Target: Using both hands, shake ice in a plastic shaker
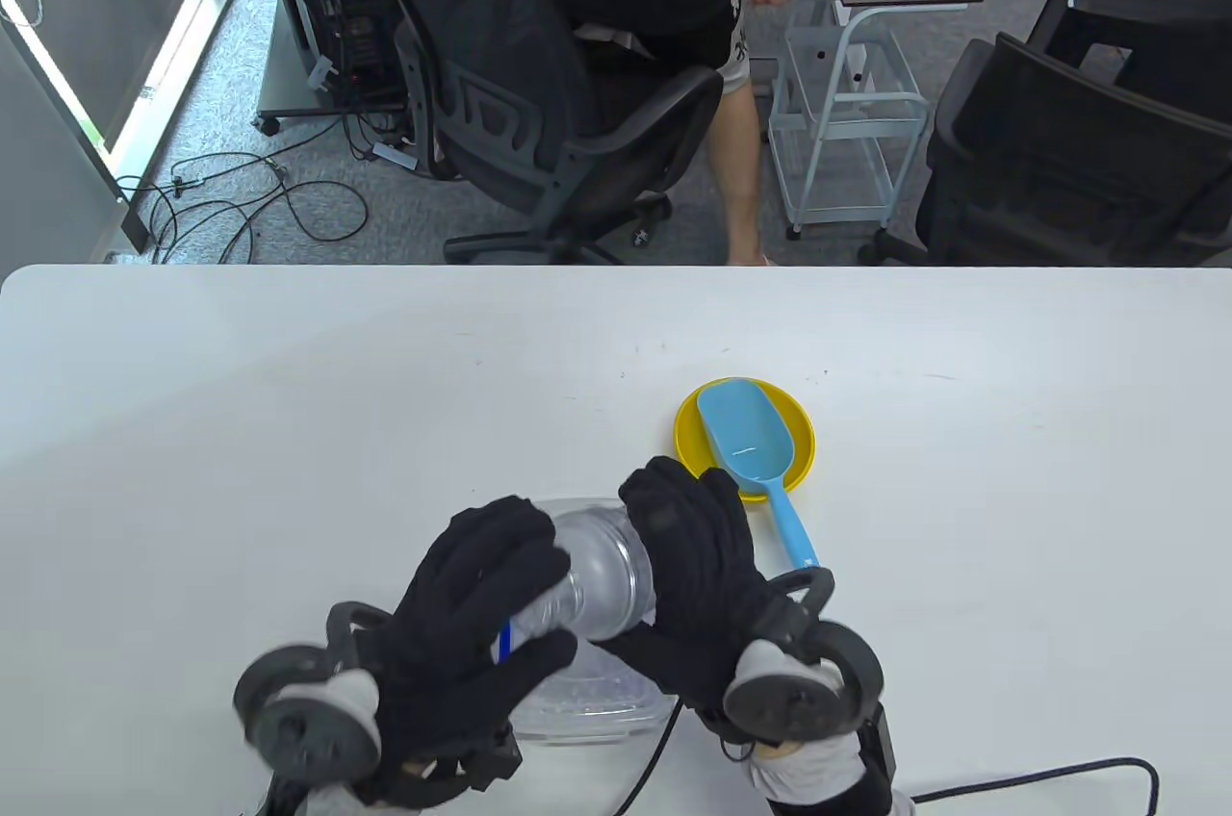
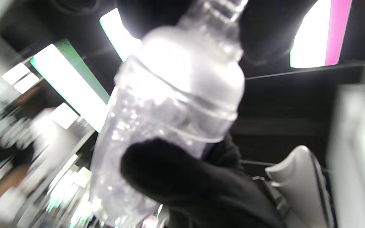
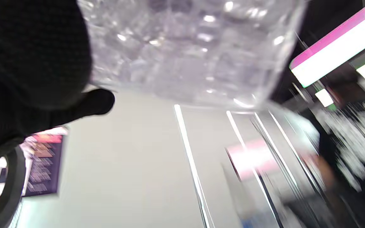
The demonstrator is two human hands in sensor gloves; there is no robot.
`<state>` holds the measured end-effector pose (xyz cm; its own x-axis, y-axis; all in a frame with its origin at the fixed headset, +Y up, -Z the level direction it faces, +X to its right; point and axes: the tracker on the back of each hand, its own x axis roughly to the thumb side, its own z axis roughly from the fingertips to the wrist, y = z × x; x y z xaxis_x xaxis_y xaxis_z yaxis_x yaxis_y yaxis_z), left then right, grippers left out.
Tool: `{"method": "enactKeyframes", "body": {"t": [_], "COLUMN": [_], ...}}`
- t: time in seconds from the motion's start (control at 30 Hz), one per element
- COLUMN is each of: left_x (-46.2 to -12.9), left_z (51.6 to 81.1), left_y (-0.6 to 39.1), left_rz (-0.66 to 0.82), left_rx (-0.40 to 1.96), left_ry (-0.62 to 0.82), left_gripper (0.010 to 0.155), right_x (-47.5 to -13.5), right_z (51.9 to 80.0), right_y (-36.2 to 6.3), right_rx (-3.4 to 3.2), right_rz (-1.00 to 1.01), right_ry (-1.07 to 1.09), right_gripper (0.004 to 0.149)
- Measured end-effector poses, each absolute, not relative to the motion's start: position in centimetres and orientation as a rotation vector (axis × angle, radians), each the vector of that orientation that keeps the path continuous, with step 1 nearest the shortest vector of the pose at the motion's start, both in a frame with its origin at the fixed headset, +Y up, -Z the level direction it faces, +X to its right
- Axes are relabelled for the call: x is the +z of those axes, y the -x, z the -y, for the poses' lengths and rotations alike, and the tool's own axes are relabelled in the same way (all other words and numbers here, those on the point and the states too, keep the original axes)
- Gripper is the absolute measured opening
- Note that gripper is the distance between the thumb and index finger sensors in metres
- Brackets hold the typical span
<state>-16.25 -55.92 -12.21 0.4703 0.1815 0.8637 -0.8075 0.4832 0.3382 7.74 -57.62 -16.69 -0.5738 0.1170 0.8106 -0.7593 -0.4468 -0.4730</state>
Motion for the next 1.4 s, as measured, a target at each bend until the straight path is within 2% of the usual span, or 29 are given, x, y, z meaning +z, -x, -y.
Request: {"method": "enactKeyframes", "body": {"t": [0.07, 0.1, 0.13, 0.17, 0.2, 0.23, 0.27, 0.37, 0.43, 0.5, 0.53, 0.57, 0.6, 0.63, 0.7, 0.73, 0.8, 0.9, 0.93, 0.97, 1.0, 1.03, 1.07, 1.1, 1.17, 1.27, 1.33, 1.37, 1.4], "left_x": [-11.9, -14.7, -17.7, -20.0, -21.2, -22.0, -22.3, -21.0, -16.8, -14.2, -14.8, -16.9, -19.6, -21.1, -22.1, -21.8, -19.7, -14.1, -13.6, -15.7, -16.9, -19.4, -20.3, -20.8, -20.8, -16.9, -12.8, -11.9, -12.4], "left_z": [55.9, 57.2, 59.0, 60.9, 61.9, 62.8, 63.2, 61.5, 58.3, 56.9, 57.0, 58.4, 60.6, 61.9, 62.8, 62.4, 60.4, 56.7, 56.6, 57.8, 58.6, 60.4, 61.2, 62.1, 61.8, 58.5, 56.5, 56.3, 56.4], "left_y": [15.6, 15.8, 16.3, 16.6, 16.5, 16.5, 16.5, 16.6, 16.5, 16.0, 15.8, 15.9, 16.2, 16.5, 16.7, 16.7, 16.7, 16.1, 15.4, 15.3, 15.4, 16.0, 16.0, 16.2, 16.2, 16.1, 15.6, 15.0, 14.6], "left_rz": [0.796, 0.575, 0.52, 0.653, 0.681, 0.575, 0.561, 0.644, 0.76, 0.835, 0.779, 0.585, 0.532, 0.63, 0.58, 0.585, 0.661, 0.809, 0.768, 0.493, 0.444, 0.511, 0.604, 0.592, 0.579, 0.669, 0.78, 0.82, 0.762], "left_rx": [0.499, 0.41, 0.452, 0.705, 0.958, 1.142, 1.133, 0.971, 0.898, 0.747, 0.673, 0.573, 0.566, 0.724, 0.978, 0.98, 0.913, 0.799, 0.646, 0.432, 0.368, 0.492, 0.709, 0.984, 1.007, 0.808, 0.729, 0.638, 0.556], "left_ry": [-0.972, -0.895, -0.696, -0.478, -0.366, -0.265, -0.199, -0.32, -0.595, -0.827, -0.82, -0.728, -0.535, -0.394, -0.258, -0.26, -0.4, -0.714, -0.787, -0.773, -0.722, -0.479, -0.371, -0.323, -0.336, -0.569, -0.825, -0.902, -0.897], "left_gripper": [0.066, 0.068, 0.069, 0.07, 0.07, 0.072, 0.074, 0.077, 0.081, 0.086, 0.089, 0.093, 0.092, 0.091, 0.09, 0.09, 0.089, 0.091, 0.092, 0.093, 0.09, 0.088, 0.089, 0.087, 0.087, 0.088, 0.087, 0.087, 0.087], "right_x": [-17.8, -20.2, -21.8, -22.8, -23.3, -23.6, -23.7, -22.2, -18.6, -17.9, -19.2, -21.8, -23.2, -23.8, -23.9, -23.6, -21.8, -18.6, -19.8, -21.9, -22.4, -23.3, -23.6, -23.5, -23.0, -19.5, -17.2, -17.7, -18.9], "right_z": [58.5, 59.8, 61.2, 63.1, 63.6, 64.0, 63.9, 62.0, 59.1, 58.9, 59.5, 61.4, 63.6, 64.5, 64.7, 63.8, 61.6, 59.4, 59.7, 61.2, 61.8, 63.6, 64.0, 64.0, 62.8, 59.4, 58.0, 58.5, 59.1], "right_y": [-7.8, -8.0, -8.1, -8.3, -8.3, -8.5, -8.6, -8.5, -8.1, -8.0, -8.1, -8.6, -8.4, -8.4, -8.4, -8.3, -8.2, -8.3, -8.4, -8.8, -8.8, -9.0, -8.9, -9.1, -8.9, -8.6, -8.6, -8.6, -8.5], "right_rx": [2.032, 2.248, 2.328, 2.327, 2.324, 2.417, 2.418, 2.374, 2.186, 2.036, 2.1, 2.243, 2.233, 2.316, 2.379, 2.348, 2.281, 2.049, 2.077, 2.239, 2.257, 2.281, 2.321, 2.352, 2.321, 2.227, 2.044, 2.016, 2.067], "right_rz": [1.275, 1.046, 0.837, 0.8, 0.774, 0.692, 0.679, 0.831, 1.119, 1.286, 1.235, 0.982, 0.829, 0.807, 0.754, 0.779, 0.914, 1.254, 1.206, 0.981, 0.919, 0.835, 0.79, 0.78, 0.812, 1.094, 1.317, 1.348, 1.291], "right_ry": [-0.975, -0.907, -0.89, -0.806, -0.838, -0.79, -0.795, -0.843, -0.912, -0.984, -0.934, -0.855, -0.849, -0.845, -0.843, -0.841, -0.869, -0.961, -0.942, -0.828, -0.827, -0.754, -0.8, -0.782, -0.791, -0.864, -0.953, -0.976, -0.954], "right_gripper": [0.113, 0.118, 0.118, 0.117, 0.116, 0.117, 0.118, 0.117, 0.117, 0.115, 0.115, 0.118, 0.118, 0.117, 0.117, 0.118, 0.117, 0.116, 0.116, 0.118, 0.118, 0.117, 0.117, 0.117, 0.117, 0.117, 0.115, 0.114, 0.114]}}
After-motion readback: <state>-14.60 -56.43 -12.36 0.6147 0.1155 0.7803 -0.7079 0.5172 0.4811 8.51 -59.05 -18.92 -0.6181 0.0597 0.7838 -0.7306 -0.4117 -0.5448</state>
